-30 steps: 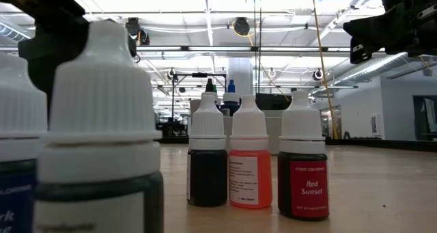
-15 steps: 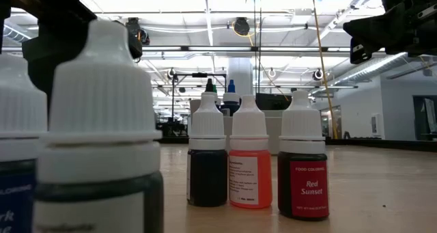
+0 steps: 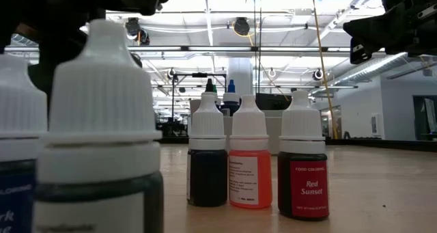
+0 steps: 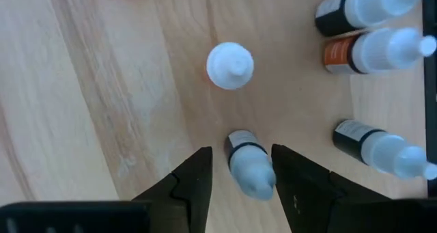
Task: Pick & Place food coloring
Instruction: Put the top small black food coloring bottle into the bin
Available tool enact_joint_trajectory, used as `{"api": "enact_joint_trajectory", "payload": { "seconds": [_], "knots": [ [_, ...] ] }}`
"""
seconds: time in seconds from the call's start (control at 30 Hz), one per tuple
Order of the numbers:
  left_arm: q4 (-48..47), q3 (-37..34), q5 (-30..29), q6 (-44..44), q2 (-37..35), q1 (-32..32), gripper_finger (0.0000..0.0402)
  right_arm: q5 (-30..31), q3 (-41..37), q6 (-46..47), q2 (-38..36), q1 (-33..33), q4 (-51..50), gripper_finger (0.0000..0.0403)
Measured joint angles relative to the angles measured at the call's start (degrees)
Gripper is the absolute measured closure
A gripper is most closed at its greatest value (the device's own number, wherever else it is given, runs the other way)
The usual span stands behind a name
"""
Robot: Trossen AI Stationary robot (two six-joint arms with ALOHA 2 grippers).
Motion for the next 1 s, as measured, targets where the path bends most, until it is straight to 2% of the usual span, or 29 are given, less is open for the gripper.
{"api": "enact_joint_trajectory", "payload": {
  "seconds": [0.37, 0.47, 0.63, 0.8, 0.9, 1.0],
  "knots": [
    [-0.4, 0.0, 0.1, -0.3, -0.5, 0.1, 0.0252, 0.0, 0.0, 0.0, 0.0, 0.0, 0.0, 0.0403],
    [-0.4, 0.0, 0.0, -0.4, -0.5, 0.1, 0.0274, 0.0, 0.0, 0.0, 0.0, 0.0, 0.0, 0.0403],
    [-0.7, 0.0, 0.6, 1.2, -0.5, 0.1, 0.0334, 0.0, 0.0, 0.0, 0.0, 0.0, 0.0, 0.0403],
    [-5.2, 0.0, 1.1, 4.0, -2.2, 0.6, 0.0335, 0.0, 0.0, 0.0, 0.0, 0.0, 0.0, 0.0403],
    [-8.5, 0.0, -0.9, 7.2, -5.5, 0.6, 0.0335, 0.0, 0.0, 0.0, 0.0, 0.0, 0.0, 0.0403],
    [-9.3, 0.0, -5.3, 11.2, -10.1, 0.2, 0.0335, 0.0, 0.0, 0.0, 0.0, 0.0, 0.0, 0.0403]
  ]
}}
